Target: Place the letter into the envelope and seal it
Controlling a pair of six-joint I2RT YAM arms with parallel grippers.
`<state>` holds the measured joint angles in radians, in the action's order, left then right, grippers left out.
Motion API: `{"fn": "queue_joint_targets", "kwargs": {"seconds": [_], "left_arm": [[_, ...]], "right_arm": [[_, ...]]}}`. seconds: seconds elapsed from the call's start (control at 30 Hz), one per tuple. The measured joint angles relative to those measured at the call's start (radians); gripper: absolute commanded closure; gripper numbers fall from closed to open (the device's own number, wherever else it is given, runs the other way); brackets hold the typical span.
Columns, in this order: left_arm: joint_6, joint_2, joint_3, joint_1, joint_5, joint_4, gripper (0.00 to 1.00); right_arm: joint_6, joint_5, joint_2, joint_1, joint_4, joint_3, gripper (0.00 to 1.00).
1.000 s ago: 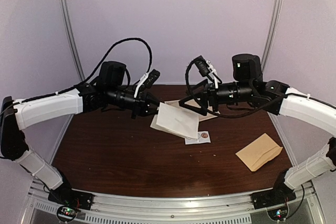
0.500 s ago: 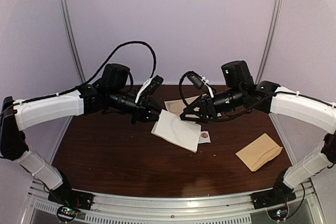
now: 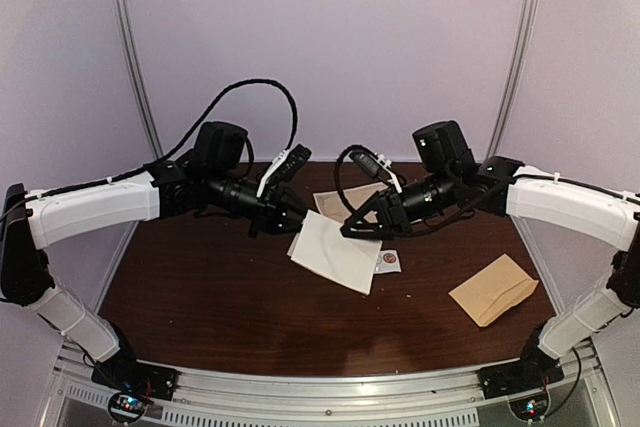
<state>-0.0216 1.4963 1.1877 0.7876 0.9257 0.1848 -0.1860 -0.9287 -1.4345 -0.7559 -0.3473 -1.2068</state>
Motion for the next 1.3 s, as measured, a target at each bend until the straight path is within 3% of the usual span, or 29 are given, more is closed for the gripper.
{"fn": "queue_joint_targets", "kwargs": {"seconds": [0.47,0.5,0.63,0.77,1.0,1.17,1.3], "left_arm": [[0.000,0.000,0.000,0.000,0.000,0.001,1.00],[0.000,0.000,0.000,0.000,-0.001,0.001,0.95],[-0.002,0.000,0.000,0.000,-0.017,0.001,0.59],[-0.011,0.000,0.005,0.000,-0.072,0.019,0.41],[-0.010,-0.100,0.003,-0.082,-0.180,0.036,0.29],[0.041,-0.212,-0.023,-0.151,-0.190,-0.074,0.28],[0.075,-0.172,-0.023,-0.138,-0.136,-0.121,0.32]], "right_arm": [[0.026,-0.027,-0.017,0.000,-0.015,0.000,0.98],[0.031,-0.027,-0.017,0.000,-0.016,0.000,1.00],[0.033,-0.028,-0.017,0.000,-0.017,0.000,1.00],[0.034,-0.005,-0.017,0.000,-0.020,0.000,1.00],[0.048,0.069,-0.017,0.000,-0.042,0.000,1.00],[0.051,0.089,-0.018,0.000,-0.054,0.000,1.00],[0.053,0.088,-0.019,-0.002,-0.053,0.000,1.00]]}}
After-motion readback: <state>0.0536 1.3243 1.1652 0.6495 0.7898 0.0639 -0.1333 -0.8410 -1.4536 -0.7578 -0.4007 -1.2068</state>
